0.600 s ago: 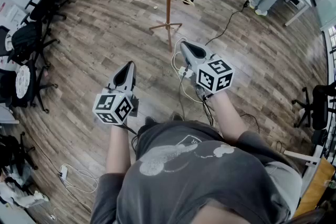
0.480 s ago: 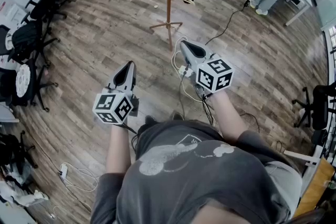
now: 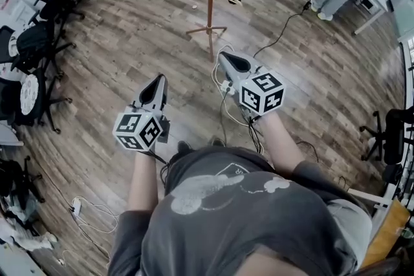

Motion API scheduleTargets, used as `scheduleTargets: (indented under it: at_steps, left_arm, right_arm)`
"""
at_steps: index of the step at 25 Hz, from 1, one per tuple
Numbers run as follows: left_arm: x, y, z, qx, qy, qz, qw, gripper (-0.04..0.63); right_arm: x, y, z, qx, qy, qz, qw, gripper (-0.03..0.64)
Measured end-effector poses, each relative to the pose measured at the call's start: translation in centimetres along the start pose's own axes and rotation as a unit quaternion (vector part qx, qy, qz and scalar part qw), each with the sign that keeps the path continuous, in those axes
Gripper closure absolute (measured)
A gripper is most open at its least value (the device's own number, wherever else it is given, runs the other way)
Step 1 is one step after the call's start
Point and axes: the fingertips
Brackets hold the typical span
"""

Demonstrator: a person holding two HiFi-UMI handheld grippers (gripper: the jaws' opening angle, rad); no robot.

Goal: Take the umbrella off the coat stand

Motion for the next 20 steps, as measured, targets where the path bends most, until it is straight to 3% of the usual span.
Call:
scheduleTargets:
  at_steps: [9, 20]
  left_arm:
    - [-0.8, -1.3, 0.8, 0.013, 0.027, 0.009, 0.9995, 0.588]
    - [5.5, 0.9, 3.3, 0.001, 0.031, -0.008, 0.9995, 0.588]
  right_arm:
    - [-2.3, -0.1, -0.1, -0.021, 0.021, 0.022, 0.999, 0.620]
    - [-4.1, -0.7, 5.0, -0.001, 0.009, 0.042, 0.999, 0.620]
Point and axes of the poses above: the fingertips, and each gripper's own axes: z forward along the fingers, x to its left, y out of its top, and after that the axes turned 3 degrees about x, right-handed
